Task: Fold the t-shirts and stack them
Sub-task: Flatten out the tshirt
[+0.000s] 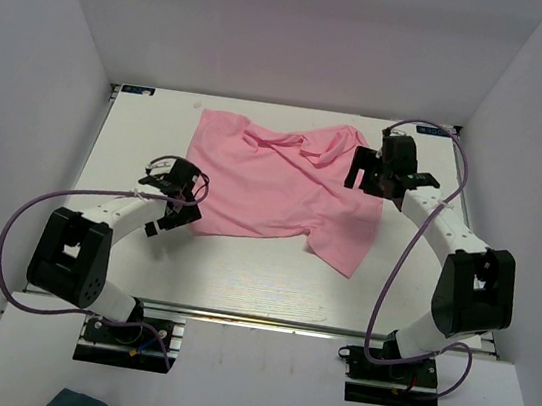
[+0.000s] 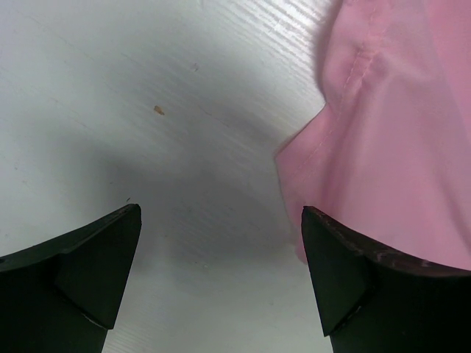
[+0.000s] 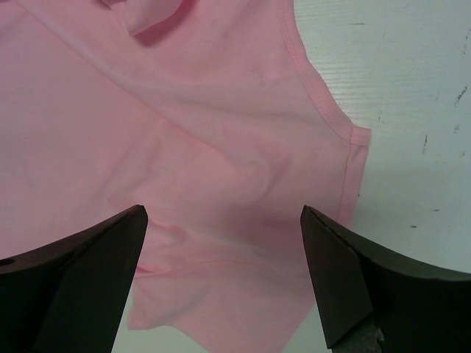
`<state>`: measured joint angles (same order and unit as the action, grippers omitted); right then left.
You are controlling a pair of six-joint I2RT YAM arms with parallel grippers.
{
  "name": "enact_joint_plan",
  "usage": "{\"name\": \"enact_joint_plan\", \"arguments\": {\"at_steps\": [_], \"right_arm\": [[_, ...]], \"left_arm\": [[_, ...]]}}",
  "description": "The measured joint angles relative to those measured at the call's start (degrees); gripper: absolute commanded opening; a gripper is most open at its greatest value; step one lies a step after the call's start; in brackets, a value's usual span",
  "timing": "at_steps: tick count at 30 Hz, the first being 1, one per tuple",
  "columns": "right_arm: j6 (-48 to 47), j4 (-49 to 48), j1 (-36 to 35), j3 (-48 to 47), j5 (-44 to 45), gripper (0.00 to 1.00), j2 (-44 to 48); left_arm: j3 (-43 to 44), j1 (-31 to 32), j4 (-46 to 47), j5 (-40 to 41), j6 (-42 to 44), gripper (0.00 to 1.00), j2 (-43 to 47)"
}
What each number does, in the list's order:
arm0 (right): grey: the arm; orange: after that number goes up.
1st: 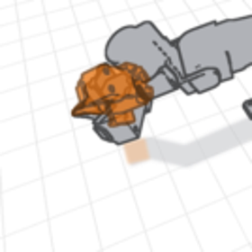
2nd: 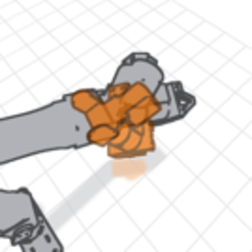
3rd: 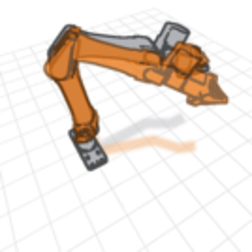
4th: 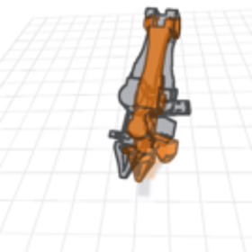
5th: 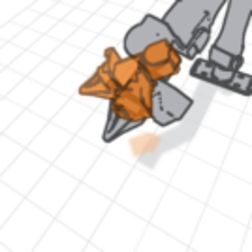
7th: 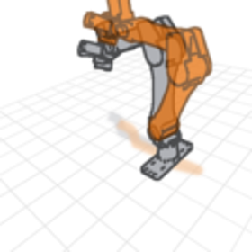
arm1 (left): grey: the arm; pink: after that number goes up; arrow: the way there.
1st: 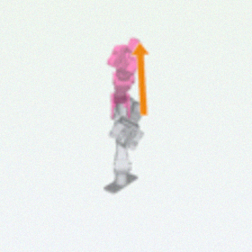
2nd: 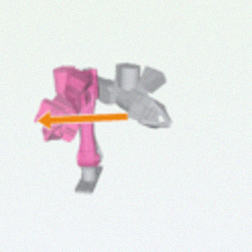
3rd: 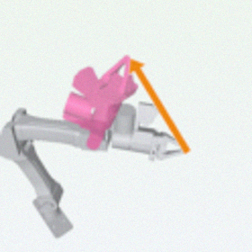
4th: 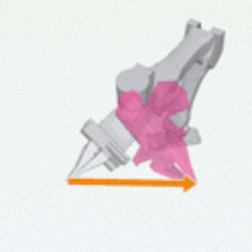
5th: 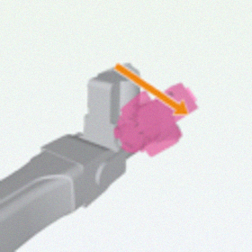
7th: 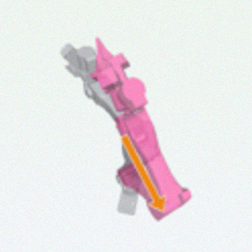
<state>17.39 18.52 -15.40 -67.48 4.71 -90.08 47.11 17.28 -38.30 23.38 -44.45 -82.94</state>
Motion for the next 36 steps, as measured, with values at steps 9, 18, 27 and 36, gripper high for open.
{"name": "enact_joint_plan", "arguments": {"at_steps": [9,18,27,36], "right_arm": [[0.6,-0.6,0.0,3.3,0.5,0.90,4.5],[2.8,0.6,-0.1,11.0,0.2,0.88,10.2],[2.6,11.6,-3.1,16.6,-4.8,0.86,12.3],[4.0,12.3,-6.5,22.8,-8.6,0.89,8.0]], "left_arm": [[0.7,0.1,5.9,-1.3,1.1,0.64,-6.1],[0.5,1.0,9.9,-3.5,4.4,0.00,-6.8],[0.5,1.0,10.4,-5.1,7.3,0.00,-1.9],[0.5,1.0,10.0,-5.2,8.7,0.00,2.4]]}}
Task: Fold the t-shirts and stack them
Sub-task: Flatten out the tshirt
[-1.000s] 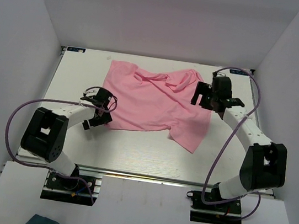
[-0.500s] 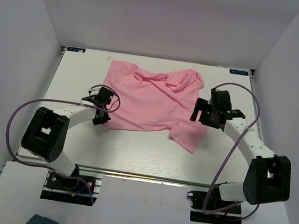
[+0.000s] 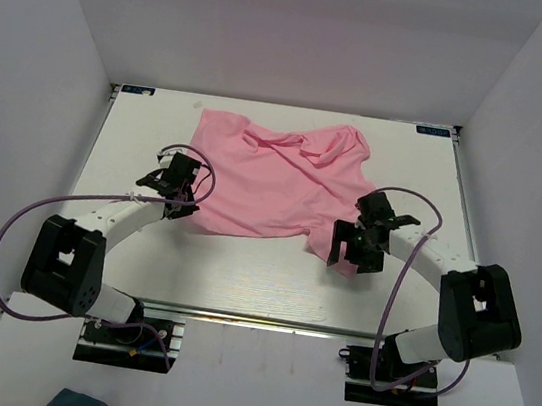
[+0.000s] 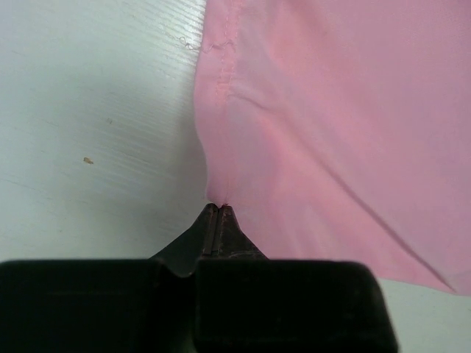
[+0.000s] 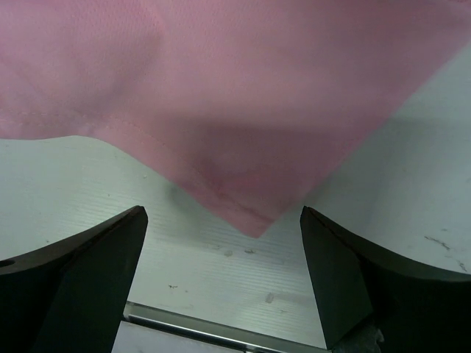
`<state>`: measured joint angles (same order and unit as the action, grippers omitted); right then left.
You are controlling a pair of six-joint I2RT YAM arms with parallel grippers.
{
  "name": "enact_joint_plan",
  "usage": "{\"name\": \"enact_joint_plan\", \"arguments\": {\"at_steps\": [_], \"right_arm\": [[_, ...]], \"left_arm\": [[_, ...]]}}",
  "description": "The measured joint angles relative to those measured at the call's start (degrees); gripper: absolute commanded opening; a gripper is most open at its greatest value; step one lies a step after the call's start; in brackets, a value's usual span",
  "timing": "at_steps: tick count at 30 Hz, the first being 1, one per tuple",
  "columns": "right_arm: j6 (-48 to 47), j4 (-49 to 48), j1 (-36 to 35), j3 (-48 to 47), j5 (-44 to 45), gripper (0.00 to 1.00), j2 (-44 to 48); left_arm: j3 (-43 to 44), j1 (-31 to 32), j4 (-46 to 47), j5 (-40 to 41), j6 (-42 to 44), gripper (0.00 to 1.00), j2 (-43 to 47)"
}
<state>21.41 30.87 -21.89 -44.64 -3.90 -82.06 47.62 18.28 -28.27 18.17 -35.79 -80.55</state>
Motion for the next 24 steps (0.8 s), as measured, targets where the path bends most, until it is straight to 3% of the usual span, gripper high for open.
{"name": "enact_joint_plan", "arguments": {"at_steps": [5,8,9,11,12,14,15,24], "right_arm": [[1.1,-1.7,-1.4,0.5,0.2,0.81,-1.4],[2.1,-2.9,-2.2,0.8,1.2,0.69,-1.4],[2.5,-3.4,-2.6,1.0,1.7,0.57,-1.4],[3.0,-4.5,-2.9,1.4,2.8,0.43,-1.5],[3.4,-4.7,-3.1,1.5,3.4,0.28,-1.6],[4.2,-5.9,-3.4,2.1,4.6,0.13,-1.6],[4.8,-6.2,-3.5,2.3,5.2,0.00,-1.6],[4.8,-11.0,-3.6,1.5,5.5,0.00,0.8]], "left_arm": [[0.0,0.0,-0.7,0.0,0.4,0.00,0.0],[0.0,0.0,-1.2,0.0,0.5,0.00,0.0],[0.0,0.0,-1.4,0.0,0.5,0.00,0.0],[0.0,0.0,-1.5,0.0,0.5,0.00,0.1],[0.0,0.0,-1.6,0.0,0.5,0.00,0.2],[0.1,0.0,-1.9,0.0,0.5,0.00,0.7],[0.2,0.0,-1.9,-0.2,0.7,0.00,1.0],[4.4,0.0,-3.5,-2.4,2.1,0.00,3.5]]}}
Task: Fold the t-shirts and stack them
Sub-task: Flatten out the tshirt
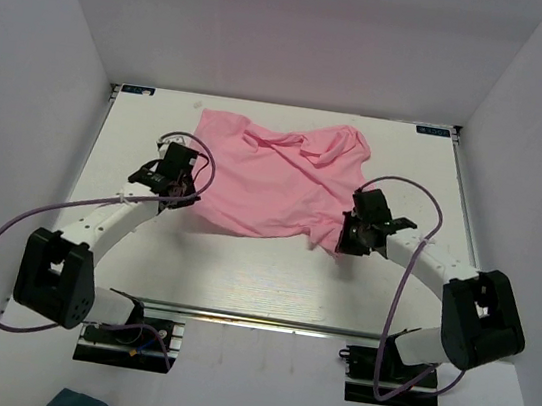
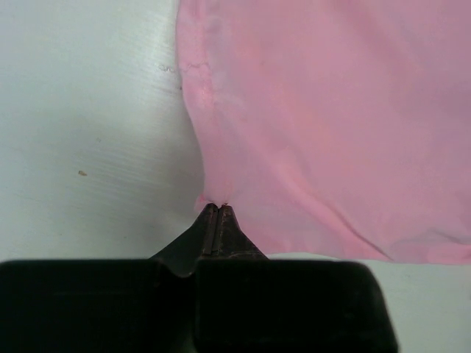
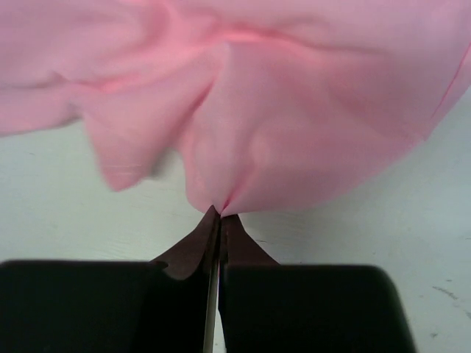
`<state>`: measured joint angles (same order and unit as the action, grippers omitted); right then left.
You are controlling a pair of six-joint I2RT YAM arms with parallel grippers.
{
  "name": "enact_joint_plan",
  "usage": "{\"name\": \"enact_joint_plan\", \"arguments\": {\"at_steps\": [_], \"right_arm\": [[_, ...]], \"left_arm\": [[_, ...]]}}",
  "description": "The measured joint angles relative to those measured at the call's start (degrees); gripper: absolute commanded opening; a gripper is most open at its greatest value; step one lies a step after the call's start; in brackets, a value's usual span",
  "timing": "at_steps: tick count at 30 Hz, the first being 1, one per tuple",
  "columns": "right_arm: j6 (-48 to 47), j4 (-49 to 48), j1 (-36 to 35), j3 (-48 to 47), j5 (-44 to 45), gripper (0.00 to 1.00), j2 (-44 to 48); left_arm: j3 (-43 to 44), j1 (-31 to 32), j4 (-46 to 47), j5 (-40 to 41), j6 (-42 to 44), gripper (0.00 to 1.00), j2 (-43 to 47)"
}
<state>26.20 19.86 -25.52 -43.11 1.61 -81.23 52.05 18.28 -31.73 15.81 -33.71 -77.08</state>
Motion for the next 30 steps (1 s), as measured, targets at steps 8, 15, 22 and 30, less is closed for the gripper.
{"name": "enact_joint_plan", "arguments": {"at_steps": [8,15,22,30], "right_arm": [[-2.9,-2.3,1.5,-16.6,6.9,0.00,5.3],[-6.9,-3.7,5.0,-27.5,14.8,0.00,8.5],[-15.0,-3.7,6.8,-42.1,21.5,0.00,8.9],[-25.2,-5.0,7.2,-52.3,24.9,0.00,11.6]], "left_arm": [[7.6,-0.2,1.5,0.5,0.3,0.00,8.8],[20.4,-0.2,3.8,3.3,2.9,0.00,7.6],[30.1,-0.2,6.0,7.1,8.9,0.00,6.6],[38.7,-0.2,9.1,9.7,15.3,0.00,6.7]]}}
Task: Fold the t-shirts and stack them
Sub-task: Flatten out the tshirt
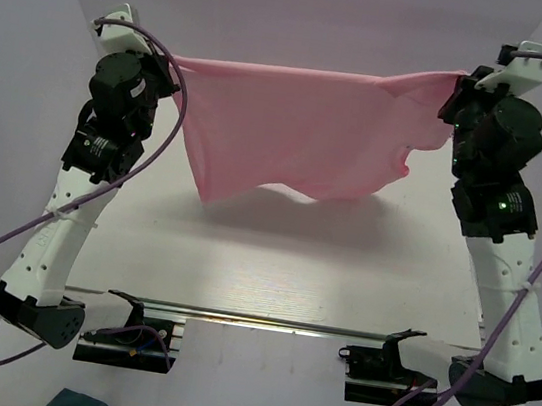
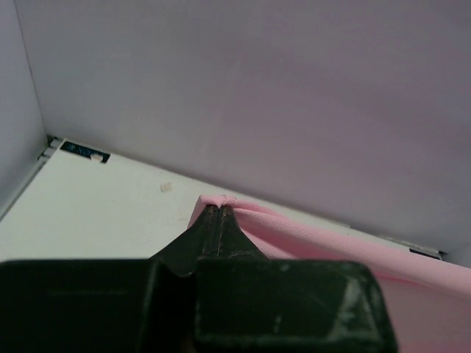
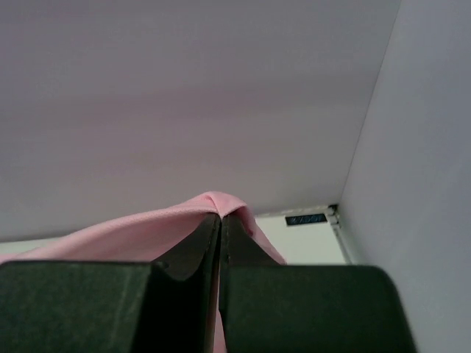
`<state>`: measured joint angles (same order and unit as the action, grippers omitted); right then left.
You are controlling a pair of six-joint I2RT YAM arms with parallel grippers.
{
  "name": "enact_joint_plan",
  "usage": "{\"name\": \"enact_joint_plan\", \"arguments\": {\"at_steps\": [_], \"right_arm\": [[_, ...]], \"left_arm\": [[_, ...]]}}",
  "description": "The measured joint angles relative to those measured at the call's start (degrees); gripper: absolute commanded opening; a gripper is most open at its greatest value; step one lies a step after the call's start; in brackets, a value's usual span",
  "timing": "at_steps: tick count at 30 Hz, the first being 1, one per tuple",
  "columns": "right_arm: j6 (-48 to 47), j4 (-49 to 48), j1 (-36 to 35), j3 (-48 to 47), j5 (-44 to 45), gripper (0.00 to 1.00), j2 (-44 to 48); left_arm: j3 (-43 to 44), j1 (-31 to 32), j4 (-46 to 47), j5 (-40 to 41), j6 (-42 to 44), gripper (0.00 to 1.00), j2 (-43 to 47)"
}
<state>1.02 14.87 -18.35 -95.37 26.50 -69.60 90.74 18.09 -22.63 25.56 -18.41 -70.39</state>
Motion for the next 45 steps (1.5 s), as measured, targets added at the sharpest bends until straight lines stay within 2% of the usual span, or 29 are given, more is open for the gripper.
{"name": "enact_joint_plan", "arguments": {"at_steps": [9,21,31,35,39,45], "right_arm": [[-6.7,0.0,-0.1,-4.9,-5.3,0.00,8.5],[-8.1,0.4,-0.2,-9.1,-14.7,0.00,17.1],[-7.5,-2.2,-0.1,-5.9,-16.3,0.00,19.9],[-7.0,-6.2,0.0,1.9,-13.7,0.00,18.9],[-5.7,-9.8,0.0,9.5,-9.3,0.00,13.6],[-1.4,-13.4,0.6,18.2,-4.0,0.00,-0.8]], "left_arm": [[3.1,0.5,2.2,-2.5,5.2,0.00,4.9],[9.5,0.5,4.5,-10.4,9.0,0.00,13.3],[9.1,0.3,3.8,-15.0,9.6,0.00,15.0],[6.5,0.2,4.5,-15.0,8.9,0.00,14.1],[0.5,0.0,6.3,-12.5,6.9,0.00,10.4],[-8.2,-0.2,7.4,-6.8,2.2,0.00,-4.4]]}}
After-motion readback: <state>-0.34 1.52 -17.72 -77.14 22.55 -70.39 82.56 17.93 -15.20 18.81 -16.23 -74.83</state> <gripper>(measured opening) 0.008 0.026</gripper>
